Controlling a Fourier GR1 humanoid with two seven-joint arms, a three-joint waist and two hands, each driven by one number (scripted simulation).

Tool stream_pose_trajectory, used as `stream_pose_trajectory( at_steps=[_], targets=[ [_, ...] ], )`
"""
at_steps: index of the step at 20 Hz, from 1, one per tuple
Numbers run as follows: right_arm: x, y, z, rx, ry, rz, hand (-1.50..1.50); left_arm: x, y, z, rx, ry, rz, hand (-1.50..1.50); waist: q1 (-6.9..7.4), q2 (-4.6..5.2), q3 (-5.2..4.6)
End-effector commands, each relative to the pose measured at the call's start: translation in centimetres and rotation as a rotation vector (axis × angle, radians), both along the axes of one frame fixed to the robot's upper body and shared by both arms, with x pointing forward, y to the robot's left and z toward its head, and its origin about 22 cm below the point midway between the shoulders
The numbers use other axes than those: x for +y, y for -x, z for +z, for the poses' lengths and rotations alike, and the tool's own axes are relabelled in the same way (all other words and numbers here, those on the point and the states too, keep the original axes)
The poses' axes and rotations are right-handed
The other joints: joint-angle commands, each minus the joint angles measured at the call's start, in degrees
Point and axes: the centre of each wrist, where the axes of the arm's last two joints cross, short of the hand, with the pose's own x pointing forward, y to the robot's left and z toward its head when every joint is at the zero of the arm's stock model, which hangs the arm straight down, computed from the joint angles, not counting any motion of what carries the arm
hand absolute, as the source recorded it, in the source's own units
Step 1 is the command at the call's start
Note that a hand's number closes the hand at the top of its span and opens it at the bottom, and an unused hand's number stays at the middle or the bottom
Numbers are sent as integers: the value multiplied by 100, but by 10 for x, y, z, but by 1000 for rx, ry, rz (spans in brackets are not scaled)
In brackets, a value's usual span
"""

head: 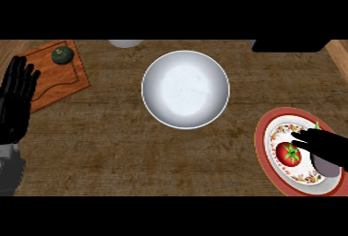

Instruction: Pick the tomato from the plate and place it in the bowl

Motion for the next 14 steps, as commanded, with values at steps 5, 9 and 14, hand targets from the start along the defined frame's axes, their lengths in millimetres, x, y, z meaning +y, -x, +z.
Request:
stream_pose_trajectory(
  at_steps=[5, 9, 14],
  targets=[
    [-11, -13, -27, -8, -61, 54, -150, -17, -3, -5, -4, 7, 6, 0, -13, -3, 0],
    [-5, -31, -57, 7, -63, 76, -150, -1, -7, 8, -3, 0, 4, 0, 8, 6, 0],
    [2, -18, -51, 9, -22, 60, -150, -9, 18, 3, 7, 10, -1, 0, -3, -13, -1]
  ],
)
